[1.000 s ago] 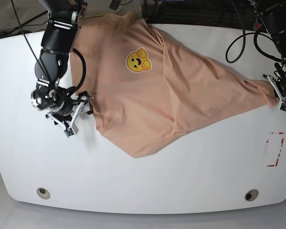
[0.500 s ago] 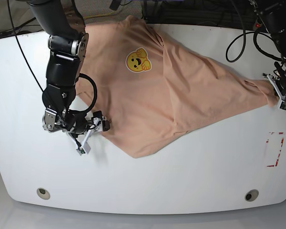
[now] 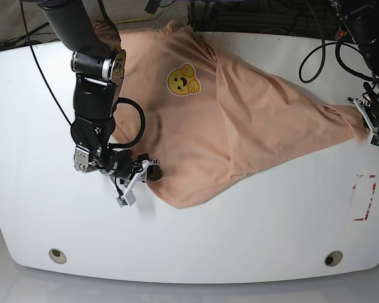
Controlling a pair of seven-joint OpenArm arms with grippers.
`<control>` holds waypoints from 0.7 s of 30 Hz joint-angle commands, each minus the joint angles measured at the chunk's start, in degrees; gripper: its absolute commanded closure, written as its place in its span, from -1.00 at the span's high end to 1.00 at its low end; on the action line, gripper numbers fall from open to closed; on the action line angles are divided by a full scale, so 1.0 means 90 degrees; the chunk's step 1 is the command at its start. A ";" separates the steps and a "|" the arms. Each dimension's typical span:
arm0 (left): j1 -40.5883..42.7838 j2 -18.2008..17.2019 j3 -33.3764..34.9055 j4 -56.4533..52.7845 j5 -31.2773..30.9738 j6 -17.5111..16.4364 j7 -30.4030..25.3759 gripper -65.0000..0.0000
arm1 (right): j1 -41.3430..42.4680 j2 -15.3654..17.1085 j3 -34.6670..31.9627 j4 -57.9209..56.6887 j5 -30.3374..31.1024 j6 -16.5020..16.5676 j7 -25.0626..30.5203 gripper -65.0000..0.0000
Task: Fold the T-shirt properly
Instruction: 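Drag the shirt with both grippers to spread it flat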
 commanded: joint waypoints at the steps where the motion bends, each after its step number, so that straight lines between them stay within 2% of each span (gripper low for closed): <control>1: -0.0105 -0.0134 -0.0026 0.0123 -0.0042 0.0054 -0.0077 -0.99 | 0.0142 0.0060 -0.0010 0.0069 -0.0009 0.0006 -0.0036 -1.00; 4: -0.0320 0.0002 -0.0026 0.0260 -0.0033 0.0054 -0.0077 -0.99 | 0.0260 0.0148 -0.0010 0.0216 -0.0009 0.0006 -0.0143 -1.00; 7: -0.0447 0.0178 -0.0026 0.0680 -0.0023 0.0054 -0.0077 -0.99 | 0.0328 0.0382 -0.0010 0.0714 -0.0009 0.0006 -0.0563 -1.00; 11: -0.0584 0.0207 0.0072 0.1315 -0.0033 0.0054 -0.0077 -0.99 | 0.0484 0.0538 -0.0010 0.1398 0.0001 0.0006 -0.1032 -1.00; 14: -0.0955 0.0207 0.0325 0.1745 -0.0033 0.0054 -0.0077 -0.99 | 0.0797 0.0685 -0.0019 0.1798 0.0001 0.0006 -0.1520 -1.00; 21: -0.1707 0.0178 0.0521 0.2634 -0.0042 0.0054 -0.0077 -0.98 | 0.1979 0.1027 -0.0019 0.2081 0.0011 0.0006 -0.2175 -1.00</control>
